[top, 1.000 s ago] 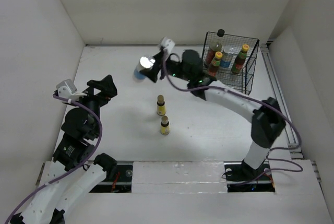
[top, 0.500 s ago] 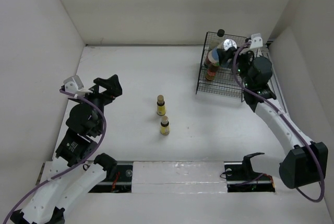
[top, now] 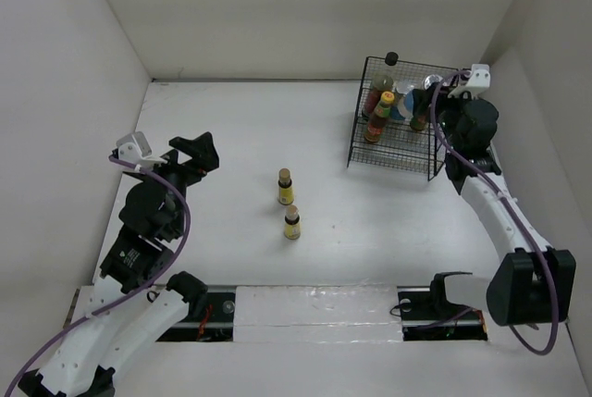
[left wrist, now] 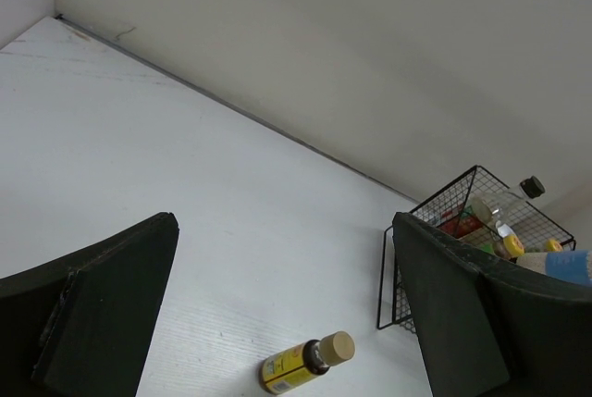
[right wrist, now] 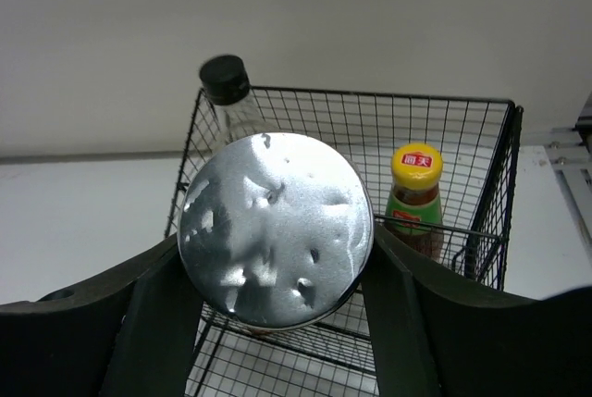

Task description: Organize the condiment bottles

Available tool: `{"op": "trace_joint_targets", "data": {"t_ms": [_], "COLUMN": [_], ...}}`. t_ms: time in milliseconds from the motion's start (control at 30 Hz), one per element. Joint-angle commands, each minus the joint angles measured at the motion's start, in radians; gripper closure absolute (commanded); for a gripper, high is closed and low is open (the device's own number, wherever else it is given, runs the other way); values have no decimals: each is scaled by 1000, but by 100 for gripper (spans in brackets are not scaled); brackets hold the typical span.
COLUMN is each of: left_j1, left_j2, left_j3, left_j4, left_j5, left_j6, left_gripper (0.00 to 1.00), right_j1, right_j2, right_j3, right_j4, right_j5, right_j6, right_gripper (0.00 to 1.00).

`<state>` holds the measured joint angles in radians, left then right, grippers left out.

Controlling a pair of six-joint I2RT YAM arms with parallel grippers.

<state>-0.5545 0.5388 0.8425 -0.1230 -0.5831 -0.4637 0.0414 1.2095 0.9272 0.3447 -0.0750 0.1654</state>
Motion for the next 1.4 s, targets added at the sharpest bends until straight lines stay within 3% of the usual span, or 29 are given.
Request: {"op": "trace_joint_targets", "data": {"t_ms": [0,433,767,933,1067,1267,1367], "left_j1": [1,1,1,1,1,1,1], "left_j2": [13,13,13,23,23,23,23], "left_j3": [7,7,7,7,7,7,7], "left_j4": [39,48,48,48,48,48,48], "left_j5": [8,8,8,8,8,17,17], "left_j6": [8,17,17,17,17,17,17], "left_gripper": [2,2,2,2,2,2,2], "right_j1": [-15,29,81,92,101,129,197], "right_j2": [56,249,369,369,303,148,64], "right_j3": [76,125,174,174,174,121,82], "right_j4": [96,22,-46,-70,-79,-98,-98], "right_j5": [-8,73,155,192,225,267,223], "right_j6": [2,-38,-58,-58,-58,-58,-46], "right_gripper": [53,53,46,28,20,20,35]}}
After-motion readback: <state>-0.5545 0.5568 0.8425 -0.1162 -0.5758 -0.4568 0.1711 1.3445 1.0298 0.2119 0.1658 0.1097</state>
